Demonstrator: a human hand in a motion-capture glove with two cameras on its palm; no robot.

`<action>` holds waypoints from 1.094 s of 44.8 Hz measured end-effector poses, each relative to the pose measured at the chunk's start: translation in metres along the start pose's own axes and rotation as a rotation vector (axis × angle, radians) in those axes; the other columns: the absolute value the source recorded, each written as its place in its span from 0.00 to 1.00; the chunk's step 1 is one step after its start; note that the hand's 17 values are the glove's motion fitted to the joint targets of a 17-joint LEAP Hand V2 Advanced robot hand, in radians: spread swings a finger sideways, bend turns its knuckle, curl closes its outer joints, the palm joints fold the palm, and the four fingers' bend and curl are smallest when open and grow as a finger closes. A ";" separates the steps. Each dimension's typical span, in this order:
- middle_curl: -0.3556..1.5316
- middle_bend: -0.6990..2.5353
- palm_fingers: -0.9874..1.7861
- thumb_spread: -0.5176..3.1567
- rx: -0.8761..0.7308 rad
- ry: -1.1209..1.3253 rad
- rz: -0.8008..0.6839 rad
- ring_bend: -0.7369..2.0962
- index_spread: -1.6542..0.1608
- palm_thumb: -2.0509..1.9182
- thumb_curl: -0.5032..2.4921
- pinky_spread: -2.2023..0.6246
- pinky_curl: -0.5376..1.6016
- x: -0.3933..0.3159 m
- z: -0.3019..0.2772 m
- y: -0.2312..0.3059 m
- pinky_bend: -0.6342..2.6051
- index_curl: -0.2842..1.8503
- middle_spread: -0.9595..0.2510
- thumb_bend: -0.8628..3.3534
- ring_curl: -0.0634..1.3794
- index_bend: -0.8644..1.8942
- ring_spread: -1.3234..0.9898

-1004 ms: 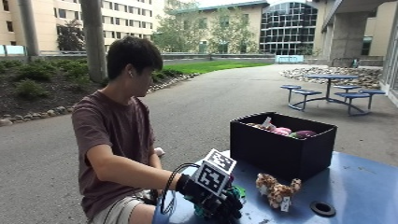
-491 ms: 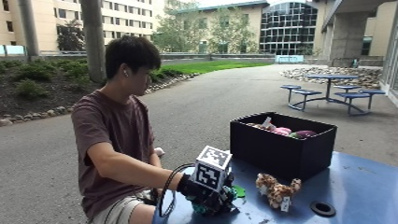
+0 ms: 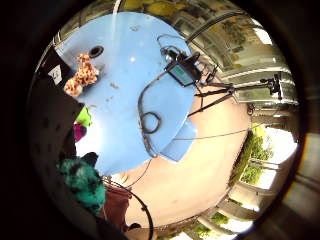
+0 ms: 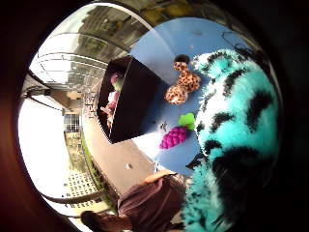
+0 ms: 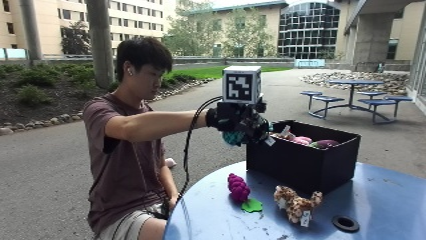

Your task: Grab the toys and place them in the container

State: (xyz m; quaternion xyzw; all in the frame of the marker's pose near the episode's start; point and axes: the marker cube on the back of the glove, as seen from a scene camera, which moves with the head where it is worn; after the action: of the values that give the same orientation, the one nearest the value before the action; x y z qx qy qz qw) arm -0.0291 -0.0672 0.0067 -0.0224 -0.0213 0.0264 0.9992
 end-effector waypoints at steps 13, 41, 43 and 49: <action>0.62 0.64 0.67 0.33 0.102 0.000 -0.183 0.78 0.75 0.68 0.42 0.64 0.49 -0.125 -0.088 -0.023 0.55 0.39 0.62 0.24 0.48 0.68 0.42; 0.66 0.64 0.64 0.29 -0.005 0.167 -0.533 0.79 0.72 0.68 0.48 0.65 0.50 -0.386 -0.032 -0.070 0.57 0.52 0.62 0.22 0.51 0.64 0.42; 0.66 0.63 0.63 0.29 -0.032 0.203 -0.525 0.80 0.72 0.68 0.48 0.65 0.50 -0.392 -0.026 -0.073 0.58 0.52 0.62 0.22 0.51 0.63 0.42; 0.61 0.49 0.45 0.35 -0.200 0.286 -0.443 0.84 0.73 0.66 0.47 0.65 0.52 -0.400 -0.009 -0.077 0.64 0.52 0.57 0.21 0.53 0.54 0.42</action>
State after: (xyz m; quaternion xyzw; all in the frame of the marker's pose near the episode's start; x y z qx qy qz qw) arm -0.4238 -0.1656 -0.0150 -0.1193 0.1132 -0.1982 0.9663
